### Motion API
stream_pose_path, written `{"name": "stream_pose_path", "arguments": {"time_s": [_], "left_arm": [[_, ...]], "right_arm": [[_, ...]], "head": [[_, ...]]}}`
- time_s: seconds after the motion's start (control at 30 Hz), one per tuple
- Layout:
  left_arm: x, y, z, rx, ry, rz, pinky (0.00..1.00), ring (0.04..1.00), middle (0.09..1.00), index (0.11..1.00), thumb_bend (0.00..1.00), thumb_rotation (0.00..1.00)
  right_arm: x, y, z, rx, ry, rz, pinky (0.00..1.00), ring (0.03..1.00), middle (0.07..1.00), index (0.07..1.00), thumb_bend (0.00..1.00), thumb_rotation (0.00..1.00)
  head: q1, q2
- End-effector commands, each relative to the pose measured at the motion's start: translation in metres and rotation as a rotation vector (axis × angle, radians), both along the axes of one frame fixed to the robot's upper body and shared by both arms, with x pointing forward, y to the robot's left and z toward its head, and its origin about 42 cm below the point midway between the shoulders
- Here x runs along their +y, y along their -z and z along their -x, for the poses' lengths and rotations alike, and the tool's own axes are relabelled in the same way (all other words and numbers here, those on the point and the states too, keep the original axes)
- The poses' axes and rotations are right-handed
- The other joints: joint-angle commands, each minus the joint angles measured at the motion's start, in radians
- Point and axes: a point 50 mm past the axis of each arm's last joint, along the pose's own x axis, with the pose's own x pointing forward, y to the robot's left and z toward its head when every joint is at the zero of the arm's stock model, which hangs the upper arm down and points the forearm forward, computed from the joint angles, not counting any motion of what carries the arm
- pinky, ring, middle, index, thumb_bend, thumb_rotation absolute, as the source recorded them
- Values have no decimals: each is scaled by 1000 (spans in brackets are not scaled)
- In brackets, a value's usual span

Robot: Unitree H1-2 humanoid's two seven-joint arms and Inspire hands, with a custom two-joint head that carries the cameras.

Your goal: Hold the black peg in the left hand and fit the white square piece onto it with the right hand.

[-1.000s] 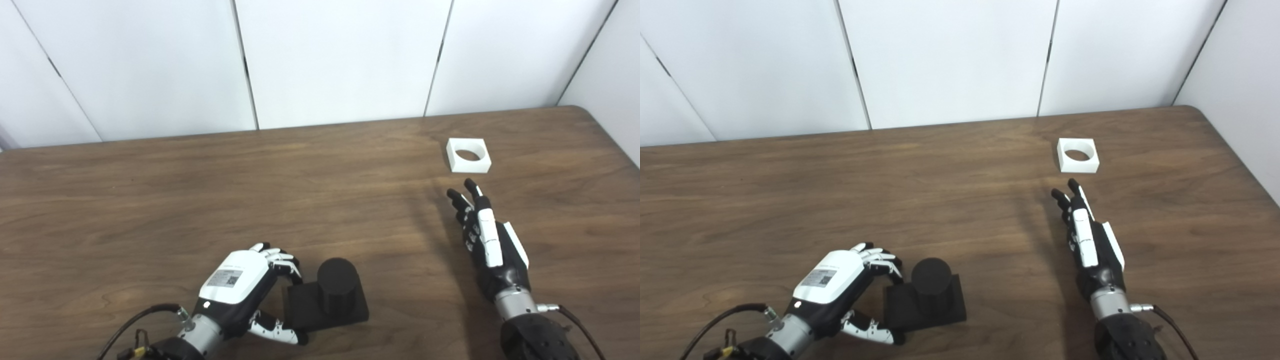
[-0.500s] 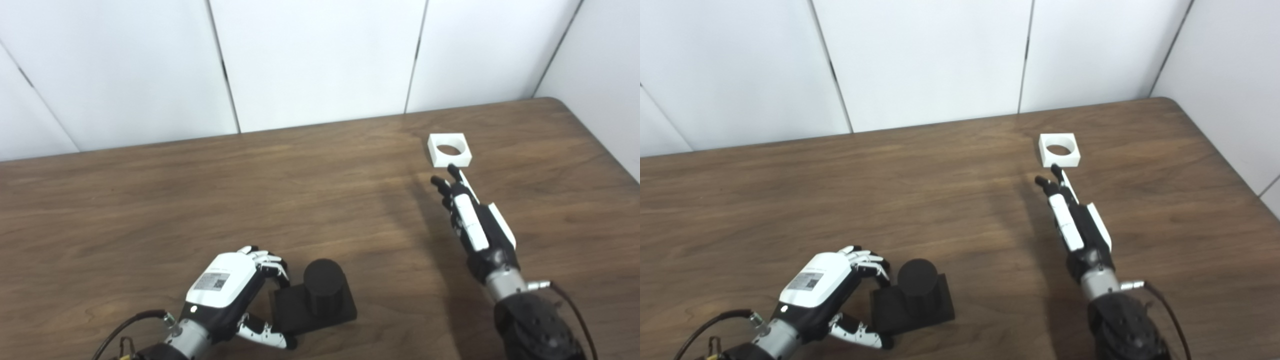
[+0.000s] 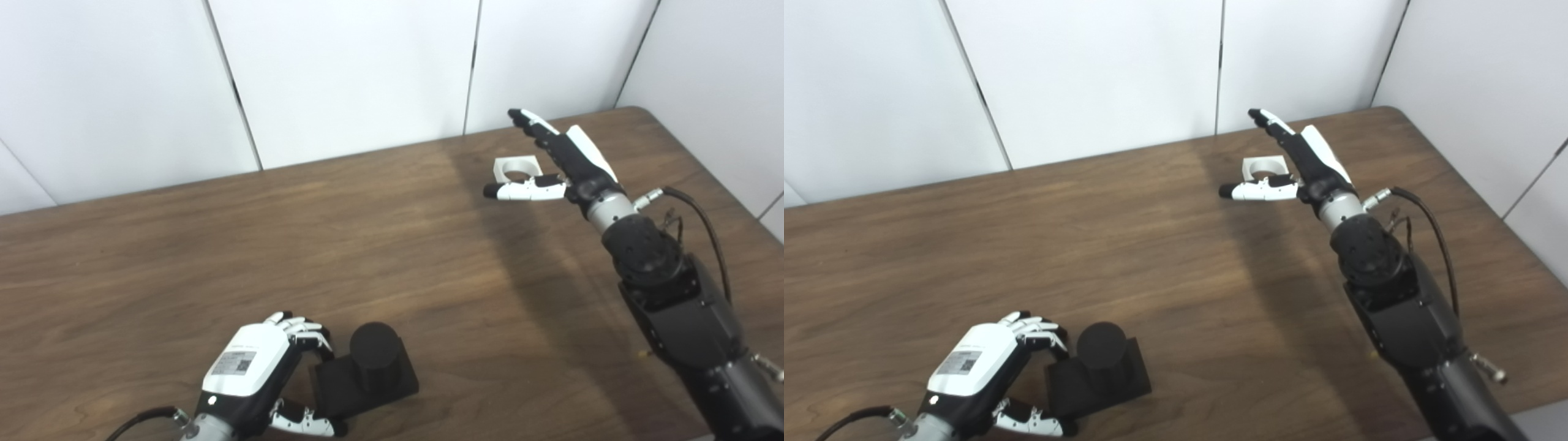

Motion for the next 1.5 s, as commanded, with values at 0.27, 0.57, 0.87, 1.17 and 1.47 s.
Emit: {"name": "stream_pose_path", "arguments": {"time_s": [0.27, 0.57, 0.87, 1.17, 1.47], "left_arm": [[9, 25, 8, 44, 4, -80, 931, 847, 774, 488, 517, 48], [11, 30, 8, 51, -1, -64, 944, 853, 780, 488, 517, 47], [11, 31, 9, 49, -5, -55, 947, 854, 779, 488, 517, 47], [10, 30, 11, 50, -4, -59, 945, 855, 779, 488, 516, 48], [11, 26, 8, 39, -4, -74, 942, 854, 781, 488, 517, 49]], "right_arm": [[-19, -54, -63, 20, 7, 267, 870, 967, 933, 929, 896, 227], [-20, -58, -96, 162, -26, 488, 970, 1000, 964, 931, 944, 198], [-13, -63, -116, 373, -41, 704, 1000, 1000, 1000, 909, 1000, 286], [-11, -58, -118, 424, -31, 736, 1000, 1000, 1000, 893, 1000, 271], [-10, -52, -121, 426, -42, 751, 1000, 1000, 1000, 884, 1000, 257]], "head": [[-49, -39], [-57, -58], [-48, -61], [-36, -58], [-35, -55]]}}
